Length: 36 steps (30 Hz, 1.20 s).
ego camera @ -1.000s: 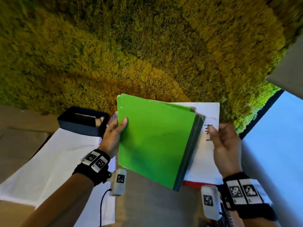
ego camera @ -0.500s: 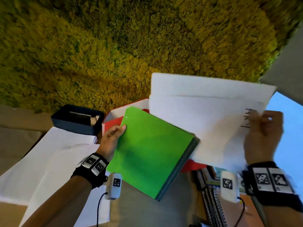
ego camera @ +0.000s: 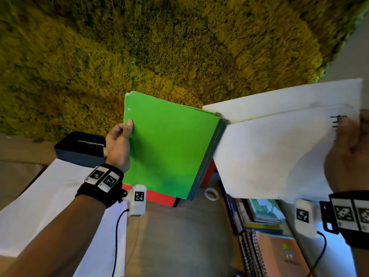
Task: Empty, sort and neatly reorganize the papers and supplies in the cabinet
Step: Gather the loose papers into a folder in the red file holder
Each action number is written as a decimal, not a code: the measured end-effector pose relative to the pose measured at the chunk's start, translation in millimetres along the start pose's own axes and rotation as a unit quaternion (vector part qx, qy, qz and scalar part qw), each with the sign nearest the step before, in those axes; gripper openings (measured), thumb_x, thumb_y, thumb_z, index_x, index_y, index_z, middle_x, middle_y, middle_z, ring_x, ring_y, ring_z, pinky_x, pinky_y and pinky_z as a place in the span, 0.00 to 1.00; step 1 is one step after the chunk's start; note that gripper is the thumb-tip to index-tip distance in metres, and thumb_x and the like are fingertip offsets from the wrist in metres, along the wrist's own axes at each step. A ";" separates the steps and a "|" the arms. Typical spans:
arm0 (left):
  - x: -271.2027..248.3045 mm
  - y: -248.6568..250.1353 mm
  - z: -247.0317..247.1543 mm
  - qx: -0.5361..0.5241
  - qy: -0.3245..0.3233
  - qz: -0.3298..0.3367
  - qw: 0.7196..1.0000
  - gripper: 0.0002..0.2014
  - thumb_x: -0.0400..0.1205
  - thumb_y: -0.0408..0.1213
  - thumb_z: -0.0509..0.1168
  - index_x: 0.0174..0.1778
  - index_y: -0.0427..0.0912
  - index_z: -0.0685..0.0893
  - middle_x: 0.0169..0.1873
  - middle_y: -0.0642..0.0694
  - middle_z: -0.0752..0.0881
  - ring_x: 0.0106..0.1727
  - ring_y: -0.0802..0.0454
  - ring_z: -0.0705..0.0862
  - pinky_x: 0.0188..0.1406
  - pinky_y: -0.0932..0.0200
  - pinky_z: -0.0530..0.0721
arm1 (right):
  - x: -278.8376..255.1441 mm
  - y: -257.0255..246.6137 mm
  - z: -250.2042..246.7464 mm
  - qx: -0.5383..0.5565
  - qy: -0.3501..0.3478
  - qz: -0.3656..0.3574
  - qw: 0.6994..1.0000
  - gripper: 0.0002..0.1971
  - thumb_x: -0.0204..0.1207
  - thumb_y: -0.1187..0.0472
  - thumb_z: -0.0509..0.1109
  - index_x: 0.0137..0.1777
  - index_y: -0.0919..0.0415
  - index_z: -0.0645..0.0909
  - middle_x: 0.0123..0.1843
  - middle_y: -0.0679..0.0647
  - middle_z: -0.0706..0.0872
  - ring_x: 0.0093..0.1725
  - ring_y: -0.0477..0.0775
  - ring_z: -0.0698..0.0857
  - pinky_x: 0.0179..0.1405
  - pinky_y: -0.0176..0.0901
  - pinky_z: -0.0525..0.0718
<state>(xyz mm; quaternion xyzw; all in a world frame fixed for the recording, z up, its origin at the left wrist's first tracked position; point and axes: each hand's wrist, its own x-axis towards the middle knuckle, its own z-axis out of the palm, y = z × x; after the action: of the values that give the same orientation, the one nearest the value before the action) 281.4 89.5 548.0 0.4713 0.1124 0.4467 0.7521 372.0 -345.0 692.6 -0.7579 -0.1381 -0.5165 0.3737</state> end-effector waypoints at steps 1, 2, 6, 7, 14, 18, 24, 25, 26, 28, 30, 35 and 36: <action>2.2 2.8 0.8 -0.008 0.012 0.004 1.000 0.16 0.83 0.42 0.69 0.27 0.51 0.81 0.28 0.57 0.77 0.37 0.56 0.71 0.44 0.52 0.68 | -1.7 6.9 0.7 -0.007 -0.019 -0.012 1.000 0.26 0.86 0.40 0.52 0.69 0.61 0.73 0.59 0.50 0.82 0.58 0.50 0.78 0.60 0.51 0.73; 4.5 5.8 0.8 -0.015 0.027 0.006 1.000 0.15 0.82 0.42 0.69 0.28 0.50 0.81 0.28 0.56 0.79 0.36 0.55 0.73 0.42 0.52 0.69 | -2.6 10.6 0.2 -0.019 -0.032 -0.023 0.999 0.26 0.86 0.39 0.51 0.68 0.61 0.73 0.58 0.56 0.82 0.56 0.55 0.77 0.58 0.52 0.73; 22.1 10.1 -11.2 -0.047 0.120 -0.020 0.992 0.12 0.82 0.41 0.71 0.33 0.47 0.81 0.28 0.54 0.82 0.32 0.55 0.77 0.37 0.57 0.76 | 4.1 9.6 -4.5 -0.096 -0.095 -0.064 0.989 0.22 0.86 0.40 0.50 0.62 0.57 0.73 0.47 0.61 0.83 0.47 0.68 0.81 0.48 0.60 0.78; 25.2 11.7 -15.5 -0.050 0.139 -0.033 0.989 0.10 0.80 0.44 0.73 0.35 0.47 0.83 0.30 0.52 0.82 0.34 0.53 0.78 0.38 0.55 0.77 | 3.4 4.9 -7.1 -0.083 -0.135 -0.084 0.984 0.20 0.85 0.43 0.51 0.61 0.58 0.74 0.46 0.62 0.84 0.45 0.69 0.81 0.46 0.58 0.79; 24.3 15.6 10.4 -0.088 0.095 -0.072 0.989 0.06 0.80 0.32 0.71 0.45 0.48 0.83 0.41 0.50 0.88 0.43 0.54 0.85 0.49 0.57 0.82 | -23.4 -28.2 14.6 0.083 -0.362 -0.247 0.895 0.18 0.81 0.49 0.60 0.51 0.63 0.84 0.61 0.50 0.82 0.61 0.51 0.79 0.62 0.42 0.75; -5.2 1.8 56.8 -0.067 -0.011 -0.090 0.994 0.05 0.82 0.27 0.67 0.49 0.41 0.82 0.39 0.49 0.87 0.41 0.57 0.84 0.47 0.63 0.83 | -34.6 -61.1 28.5 0.087 -0.375 -0.360 0.850 0.10 0.79 0.53 0.67 0.44 0.57 0.86 0.84 0.54 0.62 0.81 0.59 0.62 0.73 0.58 0.65; -60.0 -34.9 104.6 0.022 -0.104 -0.109 0.988 0.04 0.85 0.30 0.65 0.53 0.35 0.78 0.46 0.38 0.85 0.48 0.46 0.81 0.56 0.46 0.77 | -48.9 -88.9 37.6 0.095 -0.400 -0.468 0.783 0.05 0.77 0.52 0.64 0.44 0.45 0.81 0.85 0.52 0.57 0.85 0.61 0.53 0.75 0.82 0.52; -68.0 -39.5 108.1 0.036 -0.121 -0.114 0.985 0.08 0.84 0.31 0.65 0.55 0.31 0.78 0.50 0.33 0.86 0.51 0.41 0.82 0.59 0.41 0.79 | -52.5 -90.1 38.0 0.093 -0.418 -0.489 0.760 0.06 0.75 0.52 0.63 0.41 0.45 0.81 0.85 0.49 0.57 0.85 0.59 0.52 0.76 0.81 0.49; -74.7 -43.2 110.9 0.046 -0.139 -0.120 0.982 0.12 0.84 0.33 0.66 0.58 0.28 0.77 0.53 0.29 0.86 0.54 0.36 0.84 0.60 0.35 0.81 | -55.5 -90.7 39.1 0.094 -0.435 -0.505 0.739 0.07 0.74 0.53 0.63 0.37 0.46 0.81 0.85 0.48 0.57 0.85 0.57 0.52 0.77 0.79 0.46; -81.4 -47.9 112.7 0.053 -0.163 -0.123 0.978 0.17 0.83 0.37 0.66 0.60 0.27 0.76 0.55 0.25 0.85 0.55 0.31 0.85 0.59 0.32 0.82 | -59.5 -90.4 41.6 0.105 -0.461 -0.517 0.714 0.10 0.74 0.58 0.69 0.31 0.50 0.82 0.83 0.47 0.65 0.85 0.54 0.55 0.79 0.77 0.47; -83.1 -47.9 110.1 0.066 -0.167 -0.120 0.976 0.07 0.85 0.33 0.64 0.55 0.33 0.77 0.48 0.31 0.85 0.50 0.40 0.83 0.54 0.41 0.81 | -61.2 -88.4 44.6 0.134 -0.448 -0.522 0.713 0.07 0.76 0.60 0.69 0.36 0.54 0.84 0.74 0.50 0.78 0.80 0.52 0.67 0.78 0.74 0.56; -89.4 -26.1 91.3 0.137 -0.269 -0.155 0.941 0.22 0.73 0.37 0.71 0.63 0.37 0.76 0.56 0.42 0.82 0.55 0.49 0.81 0.58 0.49 0.80 | -69.8 -95.5 58.5 0.177 -0.434 -0.508 0.722 0.11 0.80 0.57 0.64 0.45 0.61 0.86 0.55 0.53 0.87 0.59 0.53 0.86 0.73 0.59 0.73; -89.5 -18.1 83.1 0.158 -0.302 -0.177 0.923 0.27 0.71 0.38 0.72 0.65 0.35 0.77 0.58 0.40 0.82 0.56 0.46 0.81 0.58 0.45 0.79 | -72.5 -98.4 62.6 0.182 -0.447 -0.499 0.720 0.10 0.80 0.57 0.65 0.46 0.61 0.85 0.54 0.53 0.86 0.57 0.54 0.86 0.71 0.58 0.75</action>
<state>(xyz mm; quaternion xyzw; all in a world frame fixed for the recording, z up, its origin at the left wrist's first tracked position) 289.2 -33.5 554.9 0.6688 0.0300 0.1192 0.7332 324.9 -220.6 658.4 -0.6392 -0.7388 -0.1946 0.0879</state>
